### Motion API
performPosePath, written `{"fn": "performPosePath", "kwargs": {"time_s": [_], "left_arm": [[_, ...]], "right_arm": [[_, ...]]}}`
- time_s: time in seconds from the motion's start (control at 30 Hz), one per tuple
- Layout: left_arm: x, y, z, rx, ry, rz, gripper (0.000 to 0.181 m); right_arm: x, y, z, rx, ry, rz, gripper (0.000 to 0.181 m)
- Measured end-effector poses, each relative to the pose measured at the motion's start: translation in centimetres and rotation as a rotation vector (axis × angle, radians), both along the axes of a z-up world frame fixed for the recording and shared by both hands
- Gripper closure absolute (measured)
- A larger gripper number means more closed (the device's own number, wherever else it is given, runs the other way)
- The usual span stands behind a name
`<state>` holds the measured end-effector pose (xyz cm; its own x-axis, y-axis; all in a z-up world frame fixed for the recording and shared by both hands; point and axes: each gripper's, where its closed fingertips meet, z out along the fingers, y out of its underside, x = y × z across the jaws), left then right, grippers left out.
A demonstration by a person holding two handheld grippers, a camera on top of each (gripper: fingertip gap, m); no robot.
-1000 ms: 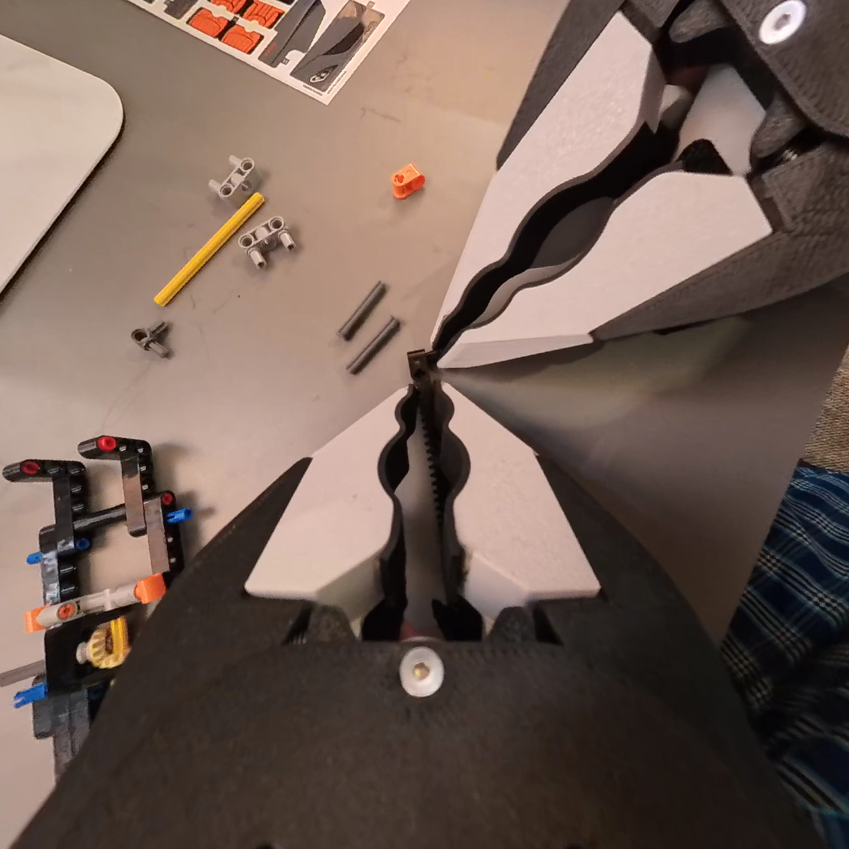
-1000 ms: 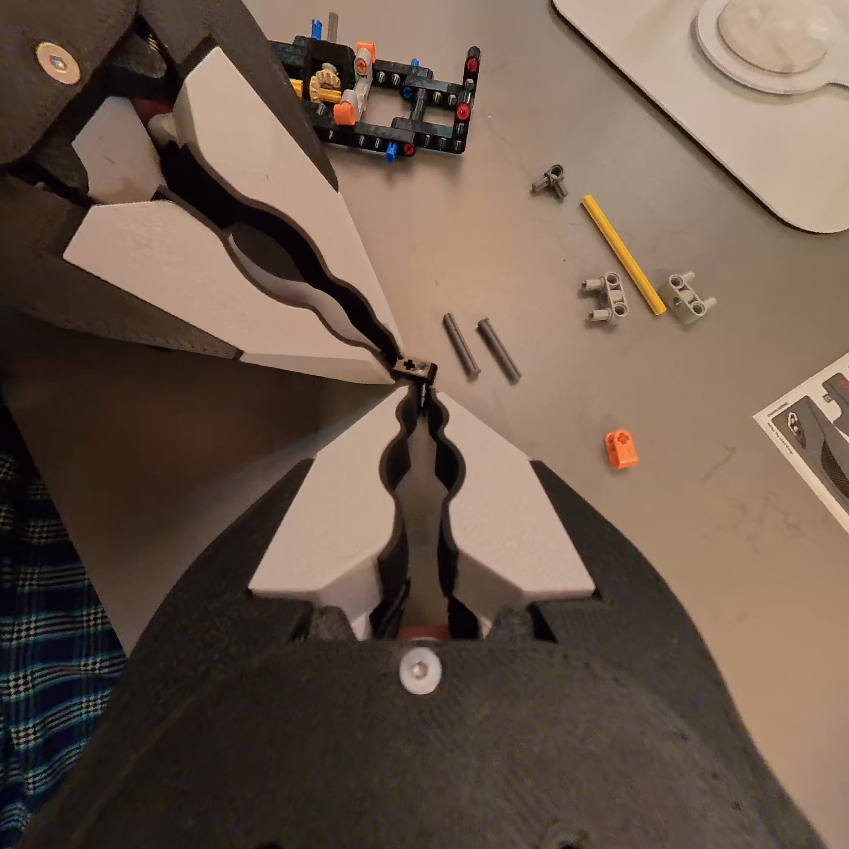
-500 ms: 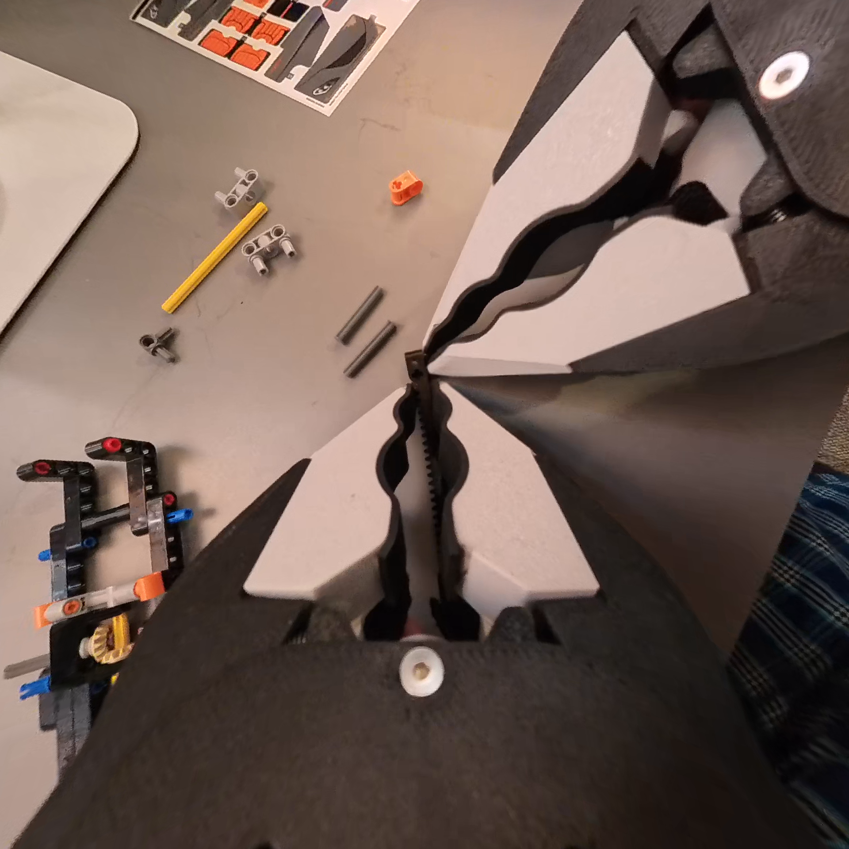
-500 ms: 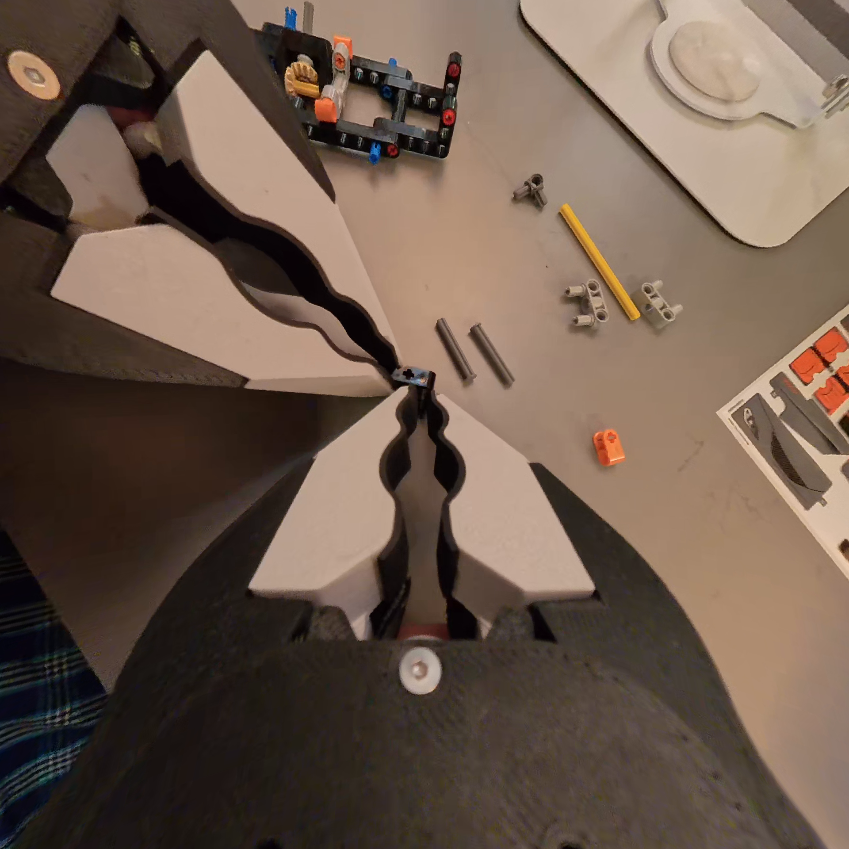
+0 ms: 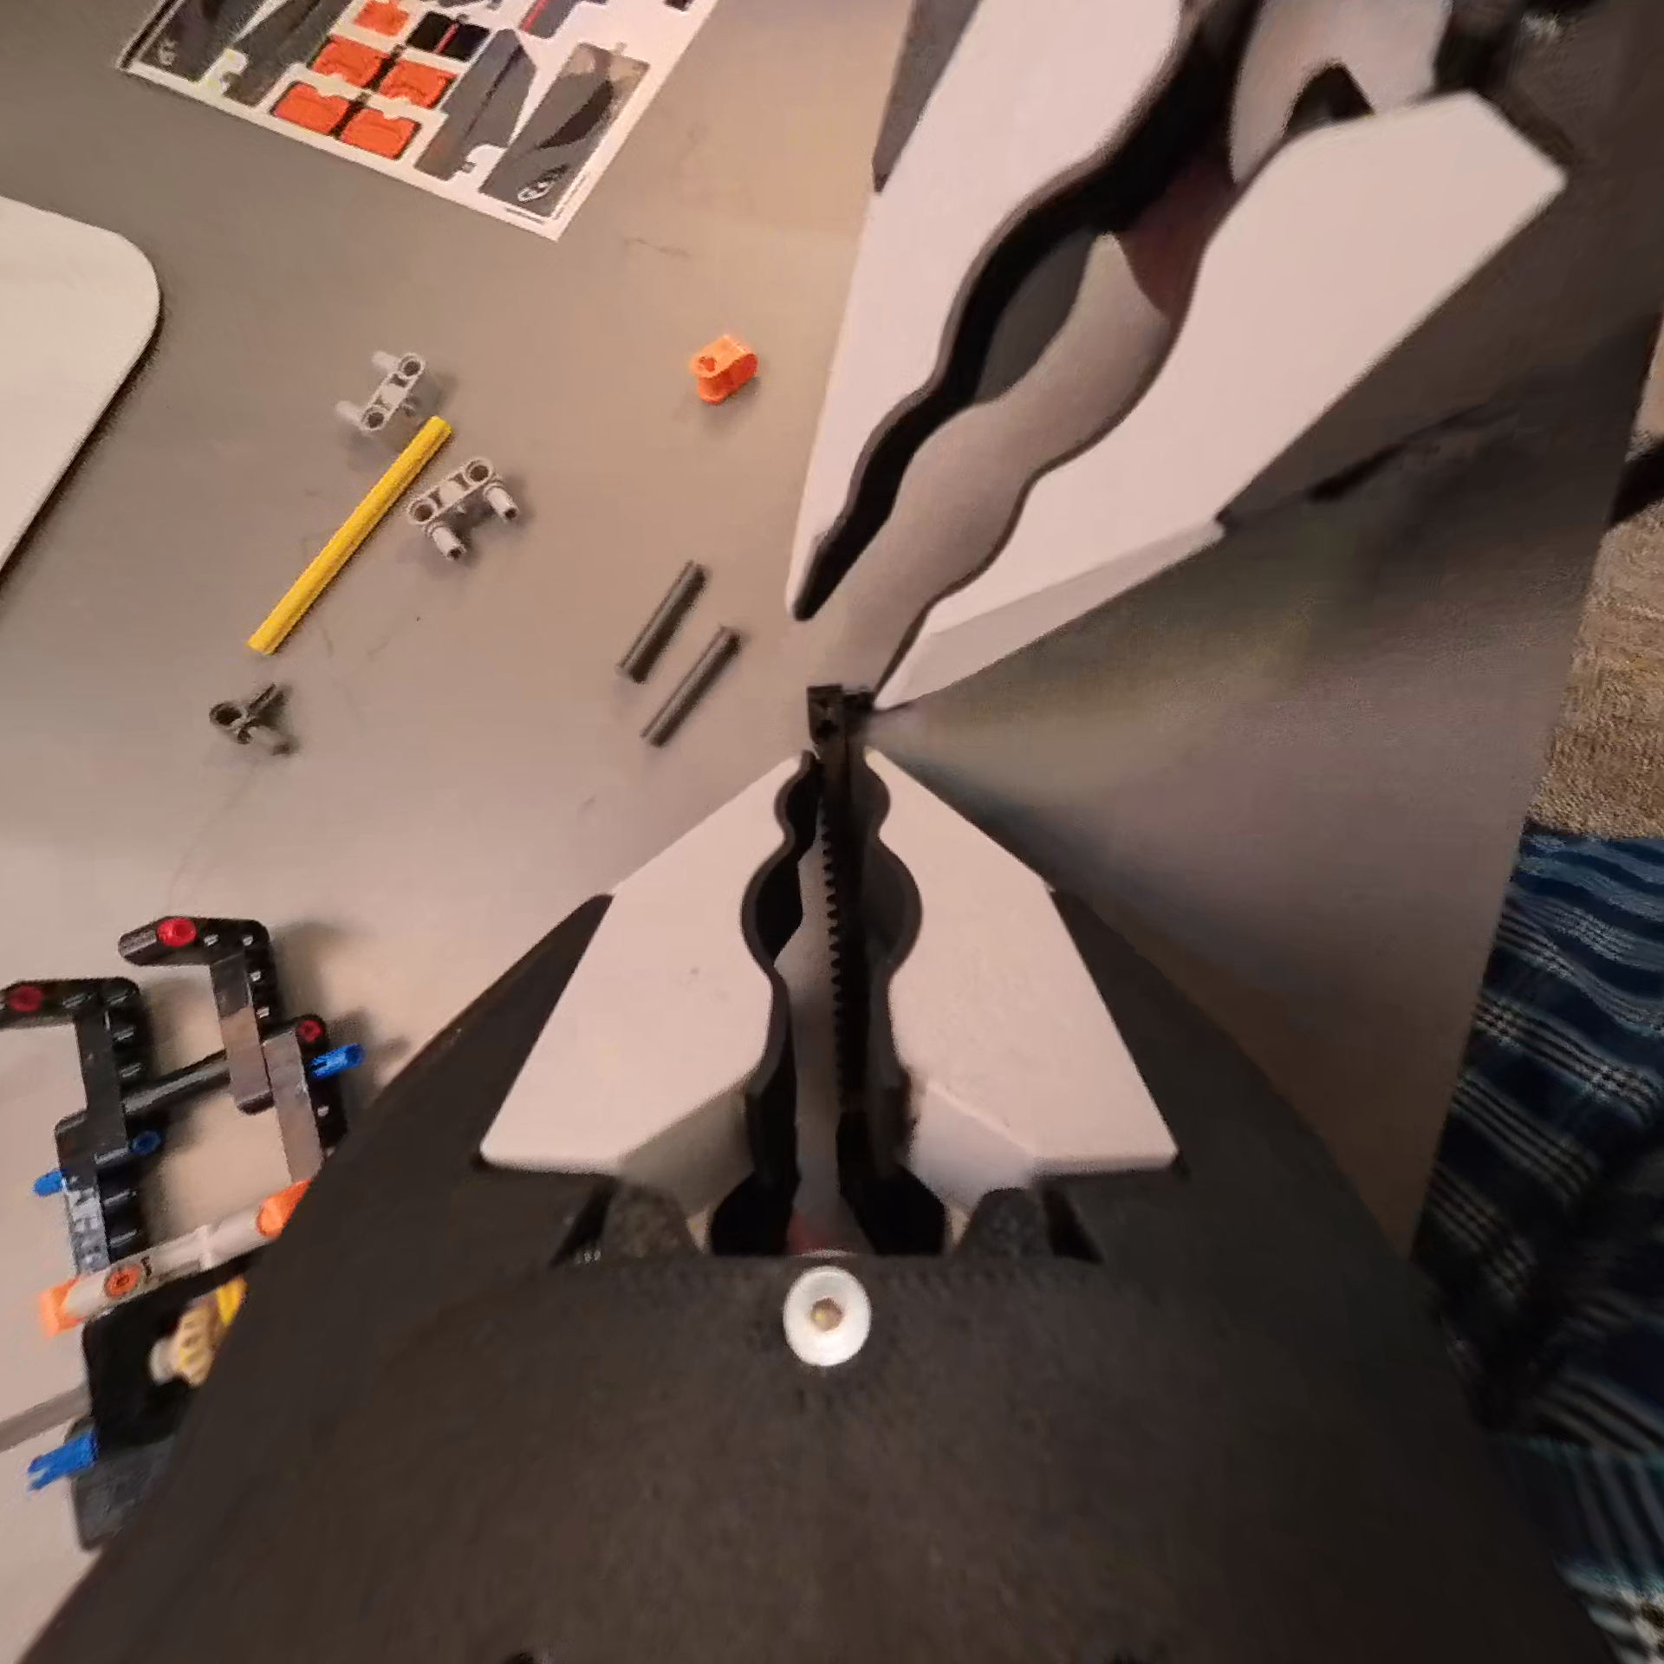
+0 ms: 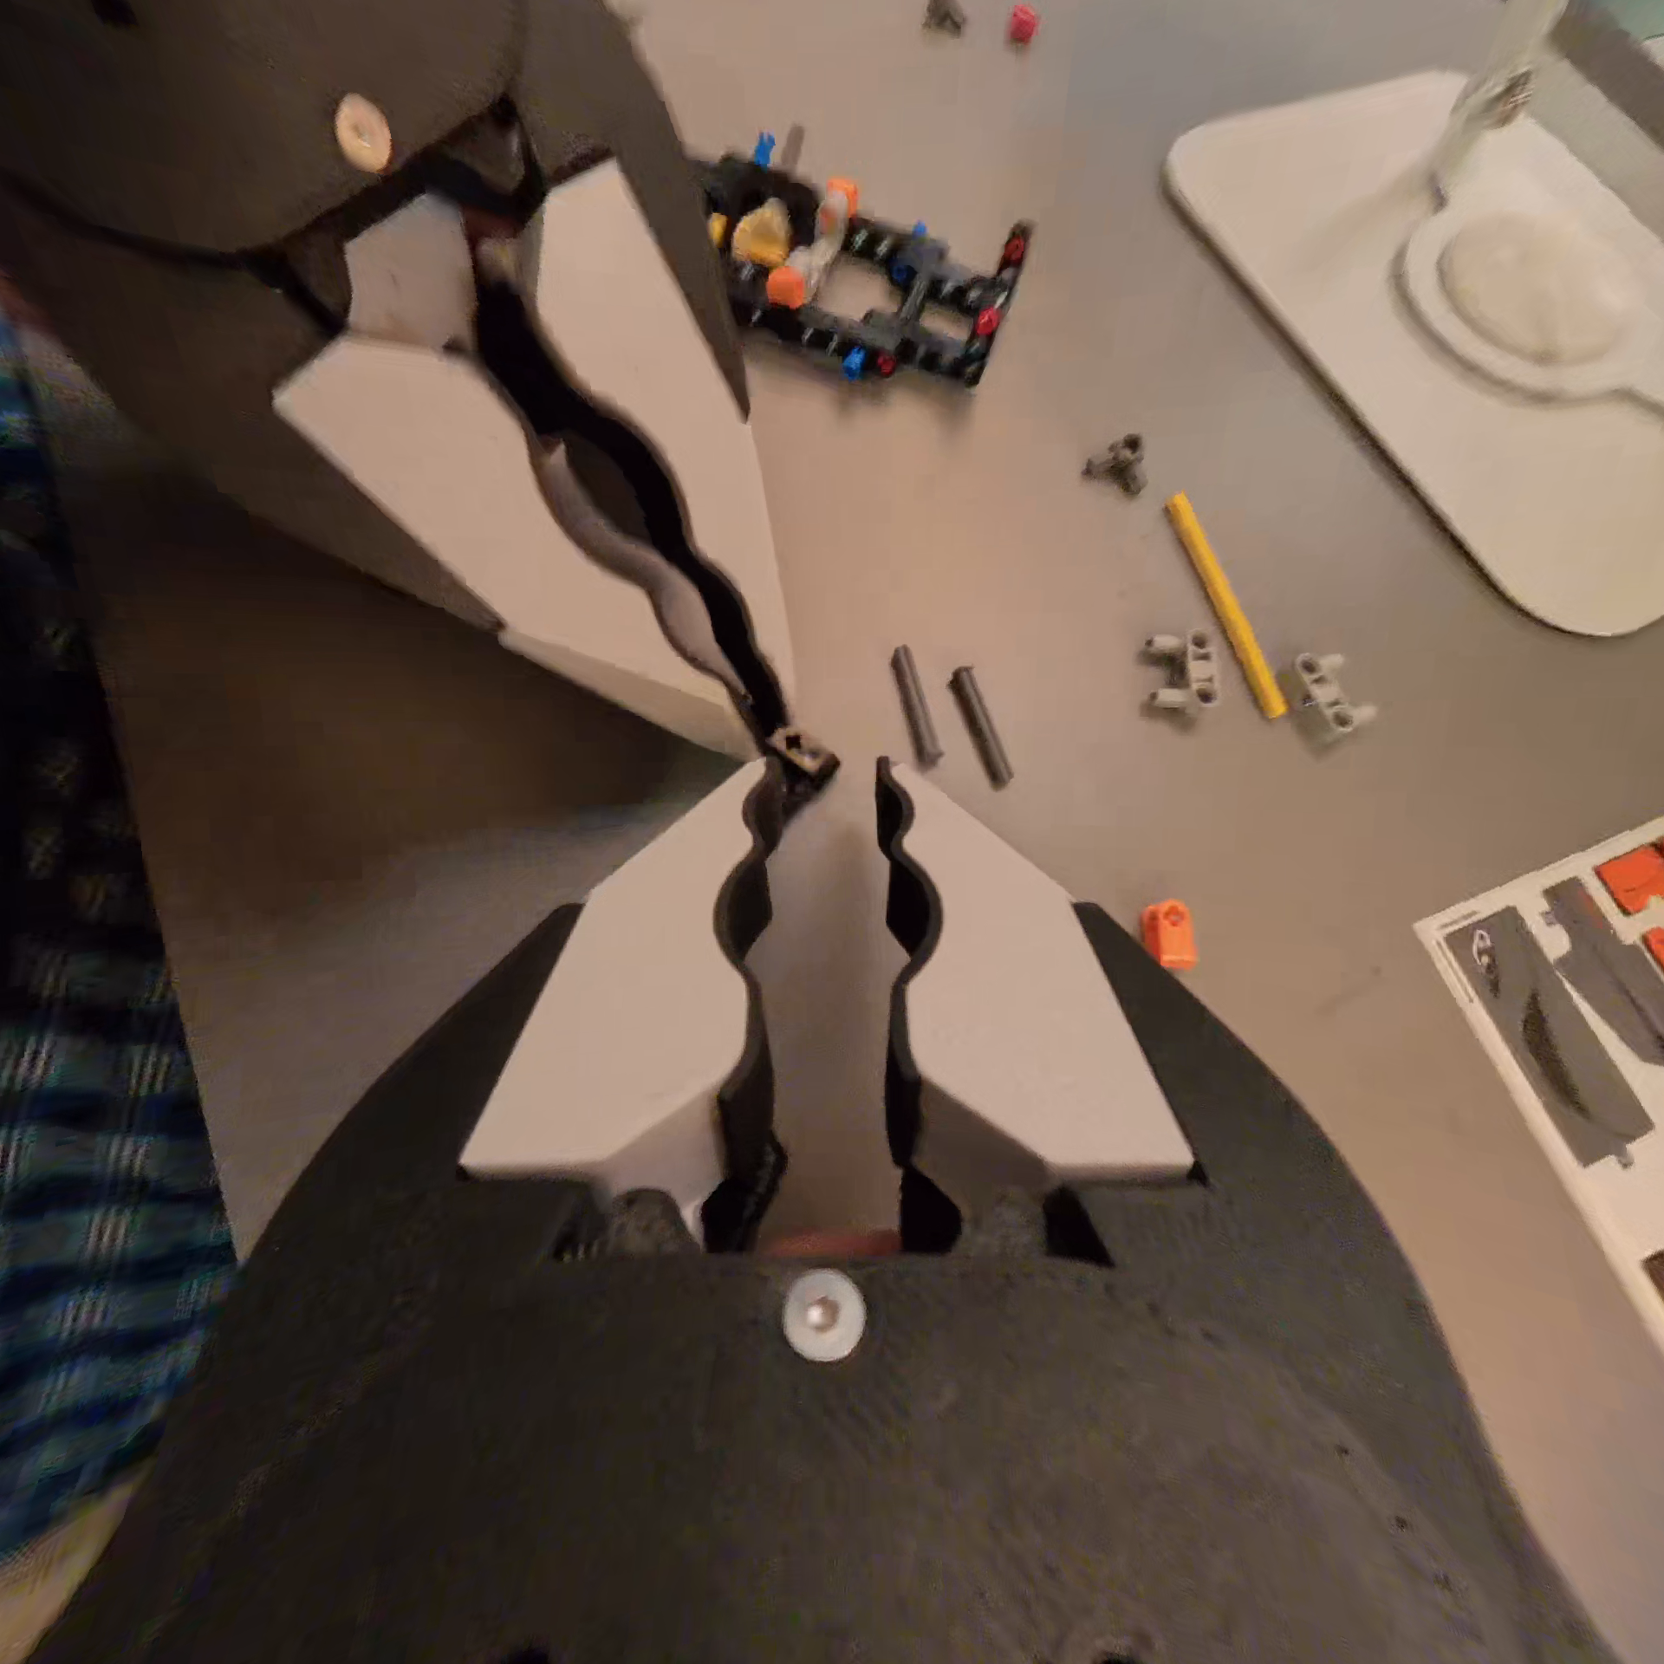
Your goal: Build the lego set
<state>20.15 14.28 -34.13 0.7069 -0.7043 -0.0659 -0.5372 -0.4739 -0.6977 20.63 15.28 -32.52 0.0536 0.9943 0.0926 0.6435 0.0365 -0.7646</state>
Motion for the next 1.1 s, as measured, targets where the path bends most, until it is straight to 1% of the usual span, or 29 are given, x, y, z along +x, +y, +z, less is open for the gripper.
{"fn": "performPosePath", "kwargs": {"time_s": [0.13,0.17,0.27,0.33,0.5,0.7,0.8,1.1], "left_arm": [[0.4,-0.9,0.0,-0.011,-0.006,-0.104,0.175],[0.4,-1.1,0.0,-0.007,-0.003,-0.132,0.175],[0.4,-1.4,0.0,-0.02,0.005,-0.163,0.175],[0.4,-1.5,0.0,-0.017,0.008,-0.178,0.175],[0.5,-1.7,0.0,-0.016,-0.004,-0.2,0.175],[0.6,-1.9,0.0,-0.019,-0.006,-0.216,0.175],[0.7,-2.0,0.0,-0.013,-0.012,-0.213,0.175],[0.7,-2.0,0.0,-0.01,-0.002,-0.22,0.175]], "right_arm": [[0.7,-1.1,-0.1,0.018,-0.03,0.225,0.162],[0.7,-1.2,-0.2,0.032,-0.032,0.263,0.162],[0.9,-1.7,-1.0,0.056,-0.078,0.369,0.16],[0.8,-2.2,-1.3,0.046,-0.078,0.428,0.16],[0.6,-2.6,-1.4,0.019,-0.067,0.484,0.164],[0.8,-2.7,-1.4,-0.001,-0.071,0.53,0.165],[0.7,-2.7,-1.5,-0.009,-0.071,0.531,0.169],[0.7,-2.7,-1.4,-0.005,-0.064,0.512,0.169]]}}
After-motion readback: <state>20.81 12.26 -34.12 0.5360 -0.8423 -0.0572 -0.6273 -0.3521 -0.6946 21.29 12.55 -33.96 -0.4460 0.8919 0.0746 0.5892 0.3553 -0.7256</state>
